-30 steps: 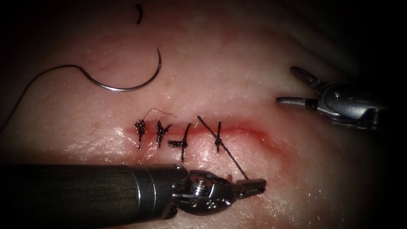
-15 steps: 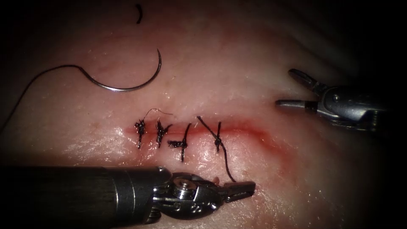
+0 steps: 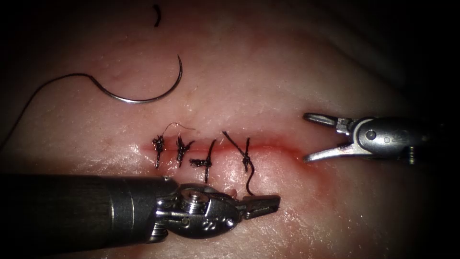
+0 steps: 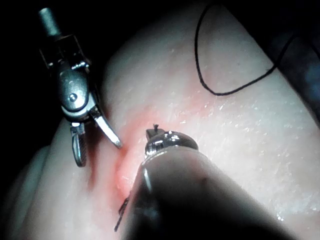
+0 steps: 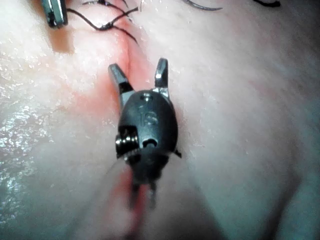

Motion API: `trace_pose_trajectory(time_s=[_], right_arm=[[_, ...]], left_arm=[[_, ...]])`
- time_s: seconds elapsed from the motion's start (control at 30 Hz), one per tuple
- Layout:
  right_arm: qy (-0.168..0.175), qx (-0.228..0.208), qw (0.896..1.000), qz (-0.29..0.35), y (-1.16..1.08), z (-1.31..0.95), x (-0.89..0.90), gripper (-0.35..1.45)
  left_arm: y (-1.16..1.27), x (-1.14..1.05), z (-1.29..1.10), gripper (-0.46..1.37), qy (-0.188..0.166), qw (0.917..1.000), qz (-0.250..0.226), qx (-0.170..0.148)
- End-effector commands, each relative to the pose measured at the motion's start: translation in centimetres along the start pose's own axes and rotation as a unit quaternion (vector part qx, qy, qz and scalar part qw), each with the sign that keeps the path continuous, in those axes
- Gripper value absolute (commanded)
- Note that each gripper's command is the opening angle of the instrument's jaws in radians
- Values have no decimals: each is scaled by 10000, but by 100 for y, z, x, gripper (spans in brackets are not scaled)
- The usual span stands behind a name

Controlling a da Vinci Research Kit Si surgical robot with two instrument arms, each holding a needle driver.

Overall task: Wound Closure
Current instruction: Cut the suture with the right gripper

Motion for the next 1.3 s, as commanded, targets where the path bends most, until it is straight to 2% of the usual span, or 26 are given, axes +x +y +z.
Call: trace_pose_trajectory(time_s=[0.03, 0.3, 0.53, 0.8, 0.97, 1.3], right_arm=[[26, 67, 10000, -36, -2, 2, -1, 99], [407, 154, 9984, -364, -11, 12, 6, 106], [570, 293, 9956, -684, -18, 16, 7, 110], [664, 459, 9923, -935, -31, 40, 2, 114], [660, 417, 9918, -1008, -36, 55, 7, 116], [687, 406, 9907, -1099, -43, 69, 9, 120]], left_arm=[[-1, 0, -2, -35, 13, 10000, -8, -67], [-9, 5, -12, -35, 48, 9999, -22, -109], [-11, 7, -11, -35, 43, 9999, -39, -102], [-11, 10, -15, -35, 54, 9999, 10, -118], [-11, 10, -17, -35, 59, 9999, 8, -124], [-11, 13, -21, -35, 69, 9999, -2, -139]])
